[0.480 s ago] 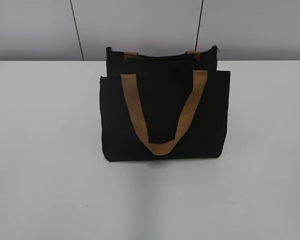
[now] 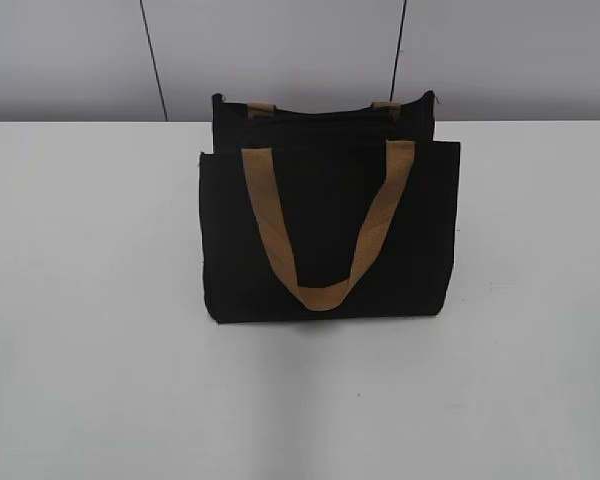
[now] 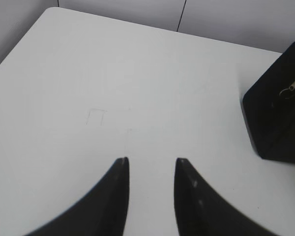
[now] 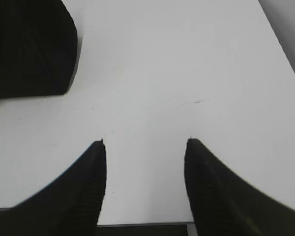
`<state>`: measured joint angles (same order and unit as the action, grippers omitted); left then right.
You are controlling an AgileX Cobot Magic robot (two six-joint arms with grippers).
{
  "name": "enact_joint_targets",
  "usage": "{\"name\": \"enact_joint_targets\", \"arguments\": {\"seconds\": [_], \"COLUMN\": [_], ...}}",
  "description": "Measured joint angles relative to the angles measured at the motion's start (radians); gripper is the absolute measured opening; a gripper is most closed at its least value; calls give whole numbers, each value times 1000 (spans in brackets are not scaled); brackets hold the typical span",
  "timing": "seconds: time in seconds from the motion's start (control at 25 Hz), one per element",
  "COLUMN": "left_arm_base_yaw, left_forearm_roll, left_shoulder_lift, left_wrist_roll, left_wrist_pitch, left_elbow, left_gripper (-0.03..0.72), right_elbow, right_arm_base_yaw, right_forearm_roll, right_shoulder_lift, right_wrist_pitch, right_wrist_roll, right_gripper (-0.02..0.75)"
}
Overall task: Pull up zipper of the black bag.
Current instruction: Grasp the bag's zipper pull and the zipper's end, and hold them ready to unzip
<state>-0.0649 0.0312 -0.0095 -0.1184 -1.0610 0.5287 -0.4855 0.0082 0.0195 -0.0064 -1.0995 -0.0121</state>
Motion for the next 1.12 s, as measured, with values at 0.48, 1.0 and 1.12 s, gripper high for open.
{"name": "enact_joint_targets", "arguments": {"seconds": [0.48,1.0,1.12], "left_arm_base_yaw": [0,-95,-123], "left_forearm_roll": [-1,8,11], "left_shoulder_lift": [184,626,724], "left_wrist_roll": [1,12,12], "left_wrist_pitch": [189,713,826], "left_elbow": [64,71,71], "left_gripper": [239,239,239], "right_elbow": [0,0,0], "right_arm_base_yaw": [0,0,0], "right_forearm_roll": [0,2,3], "right_shoulder_lift": [0,0,0], "right_wrist_pitch": [0,0,0], "right_wrist_roll": [0,0,0], "right_gripper": [401,401,401]}}
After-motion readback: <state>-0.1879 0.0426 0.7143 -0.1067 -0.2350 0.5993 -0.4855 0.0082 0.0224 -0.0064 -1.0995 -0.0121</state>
